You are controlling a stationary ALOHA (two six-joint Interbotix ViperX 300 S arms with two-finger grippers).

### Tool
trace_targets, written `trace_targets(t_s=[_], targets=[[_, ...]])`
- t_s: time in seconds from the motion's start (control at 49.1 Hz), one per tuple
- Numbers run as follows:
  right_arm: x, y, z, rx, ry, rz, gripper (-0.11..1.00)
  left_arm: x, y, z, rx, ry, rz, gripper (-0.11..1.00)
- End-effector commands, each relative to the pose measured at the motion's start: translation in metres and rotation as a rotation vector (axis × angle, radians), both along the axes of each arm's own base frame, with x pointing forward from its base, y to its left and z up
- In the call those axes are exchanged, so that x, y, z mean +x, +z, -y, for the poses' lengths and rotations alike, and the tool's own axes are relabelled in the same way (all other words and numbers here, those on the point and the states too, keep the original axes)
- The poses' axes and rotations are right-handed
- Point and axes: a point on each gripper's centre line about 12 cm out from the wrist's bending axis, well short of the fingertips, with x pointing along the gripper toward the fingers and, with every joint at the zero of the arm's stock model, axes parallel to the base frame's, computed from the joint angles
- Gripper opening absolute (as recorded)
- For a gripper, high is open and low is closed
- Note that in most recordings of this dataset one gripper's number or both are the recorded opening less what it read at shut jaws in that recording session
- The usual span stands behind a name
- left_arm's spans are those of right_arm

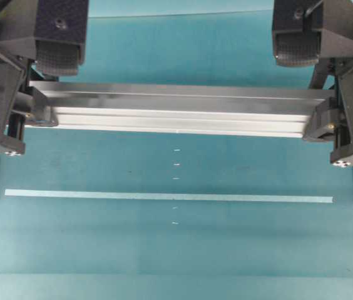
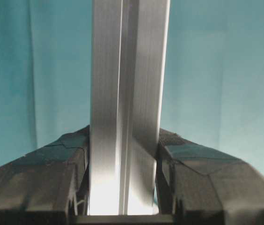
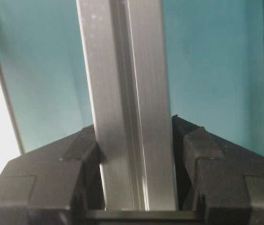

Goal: Lift the metal rail with both hands.
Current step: 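Lift the rail upward and back with both grippers together, then lower the held rail back down toward the table with both grippers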

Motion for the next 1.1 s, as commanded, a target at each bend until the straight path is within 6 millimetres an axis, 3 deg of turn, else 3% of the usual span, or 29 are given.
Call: trace_targets(t_s=[0.0,0.346,0.53,0.774,1.08], targets=[[0.006,0.005,0.002,0.016,-0.055,0.032,0.38,0.002,0.012,0.0,0.002,0.006,0.061,0.28],[0.008,-0.001,0.002,0.013,-0.054,0.01,0.38,0.003,0.011,0.002,0.002,0.0,0.058,0.28],[0.01,-0.009,0.001,0.011,-0.049,-0.011,0.38,0.007,0.0,0.005,0.0,-0.008,0.023,0.28],[0.009,-0.054,0.003,-0.015,-0.044,-0.128,0.38,0.014,-0.043,0.008,0.0,-0.014,-0.073,0.28],[0.017,-0.115,0.003,-0.018,-0.059,-0.078,0.38,0.025,-0.115,0.009,0.002,-0.024,-0.112,0.28]])
